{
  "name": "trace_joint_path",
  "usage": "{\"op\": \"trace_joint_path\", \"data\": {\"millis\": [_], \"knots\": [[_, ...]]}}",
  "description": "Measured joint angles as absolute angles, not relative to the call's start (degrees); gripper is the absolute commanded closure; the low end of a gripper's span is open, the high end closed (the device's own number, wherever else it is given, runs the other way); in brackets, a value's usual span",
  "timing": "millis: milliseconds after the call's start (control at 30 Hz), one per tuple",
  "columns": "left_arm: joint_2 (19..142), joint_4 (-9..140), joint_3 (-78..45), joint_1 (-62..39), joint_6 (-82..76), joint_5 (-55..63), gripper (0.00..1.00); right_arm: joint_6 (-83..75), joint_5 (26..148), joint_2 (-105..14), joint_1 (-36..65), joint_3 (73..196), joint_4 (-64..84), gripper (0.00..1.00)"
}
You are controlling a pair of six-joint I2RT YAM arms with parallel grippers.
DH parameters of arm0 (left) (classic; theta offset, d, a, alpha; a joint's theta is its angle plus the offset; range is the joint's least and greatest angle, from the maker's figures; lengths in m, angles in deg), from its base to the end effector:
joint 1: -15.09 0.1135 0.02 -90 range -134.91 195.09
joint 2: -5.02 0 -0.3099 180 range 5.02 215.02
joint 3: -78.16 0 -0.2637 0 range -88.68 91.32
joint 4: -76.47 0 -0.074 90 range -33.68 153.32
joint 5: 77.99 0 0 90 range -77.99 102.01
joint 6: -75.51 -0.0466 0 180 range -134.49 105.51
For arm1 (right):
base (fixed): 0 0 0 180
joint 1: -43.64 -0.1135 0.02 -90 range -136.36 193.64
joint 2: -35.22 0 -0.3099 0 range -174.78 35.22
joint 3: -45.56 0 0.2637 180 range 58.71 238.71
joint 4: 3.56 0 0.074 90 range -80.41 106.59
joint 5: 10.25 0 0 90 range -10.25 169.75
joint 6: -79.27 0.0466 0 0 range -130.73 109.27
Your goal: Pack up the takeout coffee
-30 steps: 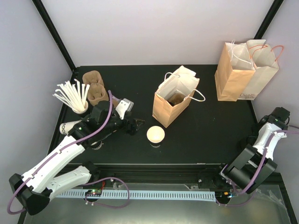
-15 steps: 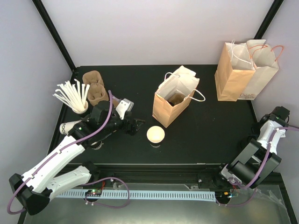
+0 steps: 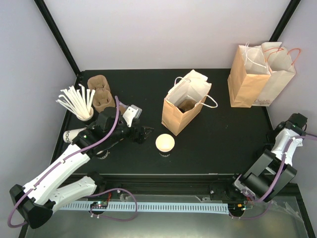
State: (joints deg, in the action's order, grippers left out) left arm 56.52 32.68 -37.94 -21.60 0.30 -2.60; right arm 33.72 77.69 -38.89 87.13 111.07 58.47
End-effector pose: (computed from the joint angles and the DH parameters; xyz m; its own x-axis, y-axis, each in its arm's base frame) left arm 0.1424 -0.1207 0.3506 -0.5955 0.1357 -0.7918 0.6193 0.7053 -0.3449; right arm 0.1700 -0.1636 0.2584 -0.0009 0.9655 -0.2605 0.9765 0.0570 0.2081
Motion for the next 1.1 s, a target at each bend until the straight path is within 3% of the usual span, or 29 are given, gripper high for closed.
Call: {"op": "trace_joint_path", "data": {"millis": [433,667,867,1100], "knots": [[56.5,32.7,-37.9,-21.6,0.3,-2.7,0.01,34.0,80.7,-30.3,84.8,106.9,59.0,0.99],[56.5,32.7,-37.9,-21.6,0.3,-3.1,0.01,37.2,81.3,-26.1,75.4,102.7,58.5,0.99],[56.5,32.7,-37.9,-21.6,0.6,-3.3,0.01,38.8,81.2,-26.2,71.0,103.3,59.6,0.80],[56.5,32.7,-37.9,-21.6,0.6,-3.4,0.01,38.7,78.3,-27.8,70.9,109.6,63.0,0.78]]}}
